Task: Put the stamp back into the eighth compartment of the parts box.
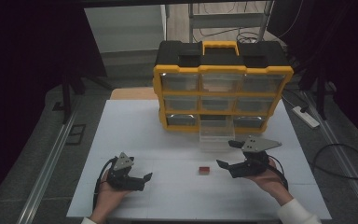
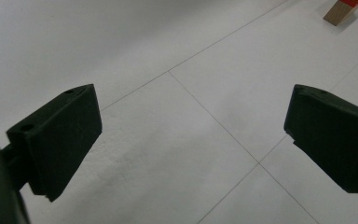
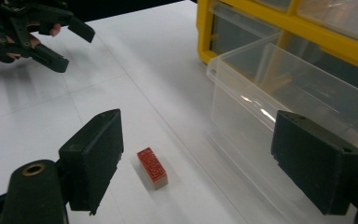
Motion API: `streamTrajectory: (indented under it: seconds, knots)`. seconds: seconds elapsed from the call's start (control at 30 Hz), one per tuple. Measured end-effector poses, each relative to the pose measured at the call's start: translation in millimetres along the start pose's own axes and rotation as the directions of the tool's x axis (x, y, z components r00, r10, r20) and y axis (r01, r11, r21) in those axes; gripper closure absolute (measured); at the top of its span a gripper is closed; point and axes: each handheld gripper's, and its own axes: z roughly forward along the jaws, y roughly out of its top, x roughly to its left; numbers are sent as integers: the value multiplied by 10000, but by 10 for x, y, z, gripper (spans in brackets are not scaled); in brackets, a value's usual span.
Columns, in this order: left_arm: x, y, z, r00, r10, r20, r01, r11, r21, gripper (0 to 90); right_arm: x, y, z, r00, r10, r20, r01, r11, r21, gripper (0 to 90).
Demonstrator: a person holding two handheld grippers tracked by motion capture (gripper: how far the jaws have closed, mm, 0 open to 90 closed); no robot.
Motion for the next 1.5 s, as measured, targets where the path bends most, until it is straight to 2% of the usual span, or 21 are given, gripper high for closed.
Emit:
streamTrajectory:
  seconds: [0.67, 0.73, 1.13, 1.5]
  knots:
    - [-3, 3, -9, 10000, -10, 25, 10, 10000, -54, 41, 100, 42, 378, 9956, -250, -908, 319, 9966, 762, 189]
    - [-2, 4, -11, 10000, -3, 21, 3, 10000, -66, 41, 101, 33, 424, 9946, -345, -980, 435, 9948, 916, 189]
    - [-1, 7, -4, 10000, 35, 39, -34, 10000, -39, 42, 78, -36, 619, 9897, -228, -1411, 459, 9857, 1622, 203]
    - [-2, 7, 4, 9999, 89, 84, -89, 10000, 4, 43, 96, -130, 778, 9869, -243, -1593, 629, 9683, 2418, 204]
